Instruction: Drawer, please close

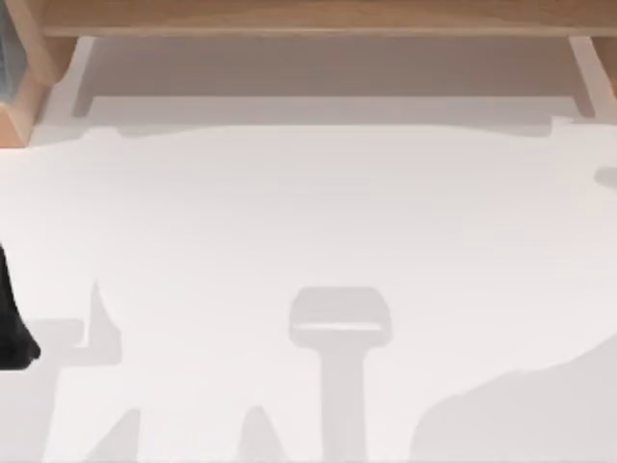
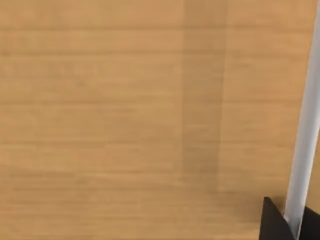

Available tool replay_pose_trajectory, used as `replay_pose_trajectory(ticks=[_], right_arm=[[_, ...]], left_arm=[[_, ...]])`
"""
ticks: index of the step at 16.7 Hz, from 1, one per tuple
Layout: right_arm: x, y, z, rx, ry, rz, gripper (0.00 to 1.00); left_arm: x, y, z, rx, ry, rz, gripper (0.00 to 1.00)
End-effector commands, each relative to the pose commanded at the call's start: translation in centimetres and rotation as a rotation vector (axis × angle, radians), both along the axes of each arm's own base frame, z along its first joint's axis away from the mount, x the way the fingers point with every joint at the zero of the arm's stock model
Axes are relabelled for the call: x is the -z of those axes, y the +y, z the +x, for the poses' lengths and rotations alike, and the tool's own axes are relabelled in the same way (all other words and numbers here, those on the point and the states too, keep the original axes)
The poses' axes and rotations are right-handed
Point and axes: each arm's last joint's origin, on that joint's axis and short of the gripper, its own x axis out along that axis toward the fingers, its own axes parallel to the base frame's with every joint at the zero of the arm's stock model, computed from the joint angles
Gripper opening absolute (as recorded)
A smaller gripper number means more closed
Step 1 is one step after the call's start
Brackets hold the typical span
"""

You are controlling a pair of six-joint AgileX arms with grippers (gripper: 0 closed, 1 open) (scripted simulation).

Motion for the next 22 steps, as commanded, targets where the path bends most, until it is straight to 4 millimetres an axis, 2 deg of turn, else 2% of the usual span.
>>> replay_pose_trajectory(ticks=[3,16,22], right_arm=[[0.00,0.00,0.00,0.000,0.000,0.000,0.00],[0.00,0.00,0.00,0.000,0.000,0.000,0.98],[0.00,0.00,0.00,0.000,0.000,0.000,1.00]], left_arm=[[0.00,0.00,0.00,0.000,0.000,0.000,1.00],[0.00,0.00,0.00,0.000,0.000,0.000,1.00],[0.00,0.00,0.00,0.000,0.000,0.000,1.00]])
